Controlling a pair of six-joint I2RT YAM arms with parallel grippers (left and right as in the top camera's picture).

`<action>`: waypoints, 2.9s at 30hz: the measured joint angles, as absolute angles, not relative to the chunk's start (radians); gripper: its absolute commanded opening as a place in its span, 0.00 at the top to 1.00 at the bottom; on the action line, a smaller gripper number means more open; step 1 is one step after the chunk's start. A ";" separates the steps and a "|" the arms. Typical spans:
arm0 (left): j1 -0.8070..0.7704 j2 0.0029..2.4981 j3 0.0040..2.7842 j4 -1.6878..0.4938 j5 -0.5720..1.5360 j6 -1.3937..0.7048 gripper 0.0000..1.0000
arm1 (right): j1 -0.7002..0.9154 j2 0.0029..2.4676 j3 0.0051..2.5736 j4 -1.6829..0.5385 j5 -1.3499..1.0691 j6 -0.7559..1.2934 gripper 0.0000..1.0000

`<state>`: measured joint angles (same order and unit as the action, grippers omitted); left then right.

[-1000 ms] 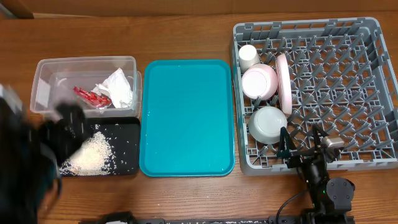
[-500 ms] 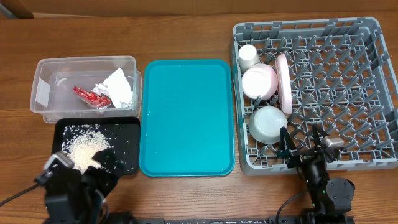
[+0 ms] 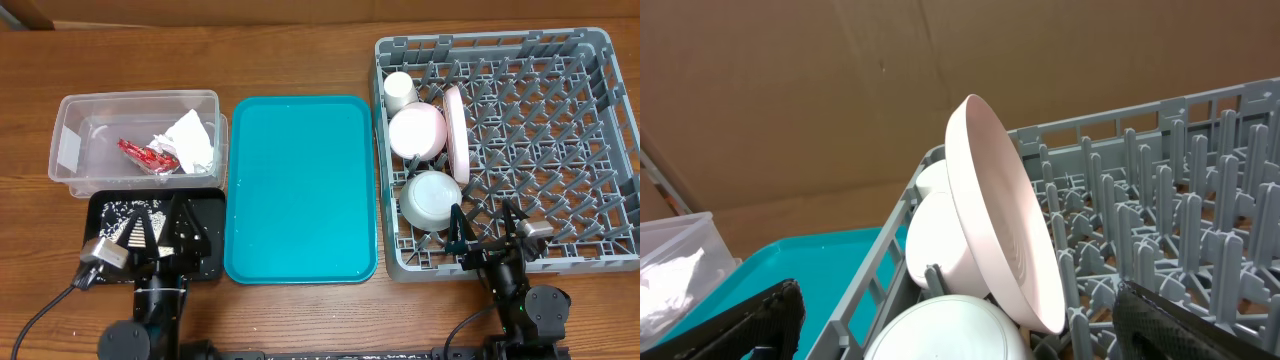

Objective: Sort waste into correct bins and load items into the dishwasher

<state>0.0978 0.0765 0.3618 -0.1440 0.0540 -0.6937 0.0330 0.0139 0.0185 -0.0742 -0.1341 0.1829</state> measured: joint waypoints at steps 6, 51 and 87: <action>0.098 0.035 0.305 -0.074 0.101 -0.522 0.00 | 0.033 0.014 0.019 -0.075 -0.134 0.183 0.00; 0.045 0.017 0.011 -0.075 0.056 -0.160 0.00 | 0.033 0.014 0.019 -0.075 -0.134 0.183 0.00; 0.045 0.017 0.011 -0.075 0.056 -0.153 0.00 | 0.033 0.014 0.019 -0.075 -0.134 0.183 0.00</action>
